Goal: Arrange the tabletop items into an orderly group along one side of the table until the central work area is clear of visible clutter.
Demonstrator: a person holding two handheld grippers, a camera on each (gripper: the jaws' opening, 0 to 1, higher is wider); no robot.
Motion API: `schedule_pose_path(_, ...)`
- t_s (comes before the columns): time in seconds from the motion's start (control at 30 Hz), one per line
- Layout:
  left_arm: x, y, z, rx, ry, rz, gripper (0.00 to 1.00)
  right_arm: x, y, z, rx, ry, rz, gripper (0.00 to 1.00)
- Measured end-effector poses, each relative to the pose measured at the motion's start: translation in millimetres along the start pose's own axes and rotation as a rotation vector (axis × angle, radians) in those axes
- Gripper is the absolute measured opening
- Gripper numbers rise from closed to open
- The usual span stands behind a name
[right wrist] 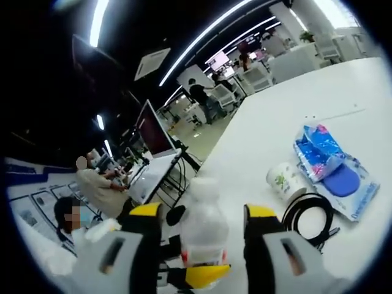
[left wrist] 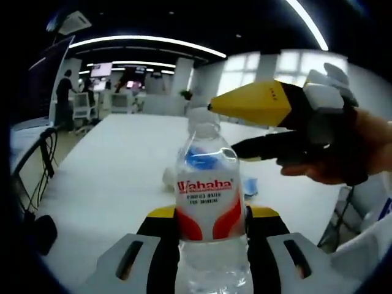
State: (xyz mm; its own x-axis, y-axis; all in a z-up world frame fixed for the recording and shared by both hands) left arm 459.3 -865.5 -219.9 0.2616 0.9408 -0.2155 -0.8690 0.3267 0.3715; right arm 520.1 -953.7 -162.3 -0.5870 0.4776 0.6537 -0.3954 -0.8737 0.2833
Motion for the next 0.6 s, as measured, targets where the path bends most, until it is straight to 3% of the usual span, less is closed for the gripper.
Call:
schedule_pose_path(0.37, -9.5, 8, 0.0, -0.012, -0.042, -0.025, 0.39, 5, -15, 4.4, -0.005, 0.002, 0.007, 0.45)
schedule_pose_path(0.6, -10.5, 11, -3.5, 0.004, -0.057, -0.032, 0.39, 0, -17, 3.9, -0.024, 0.012, -0.002, 0.23)
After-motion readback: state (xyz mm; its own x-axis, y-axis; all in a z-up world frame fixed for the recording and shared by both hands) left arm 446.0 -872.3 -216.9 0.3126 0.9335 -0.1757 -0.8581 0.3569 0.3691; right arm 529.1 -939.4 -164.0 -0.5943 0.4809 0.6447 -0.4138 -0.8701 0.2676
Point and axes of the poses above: the point that each gripper's makers call its tool centre point, and the gripper's own axes: y roughly backward along the fingers, x roughly to its left, z roughly out of its top, the point moved 7 cm from there along y, roughly backward along the fingers, and after that the axes turned 4 degrees about z, right-handed, at the moved point
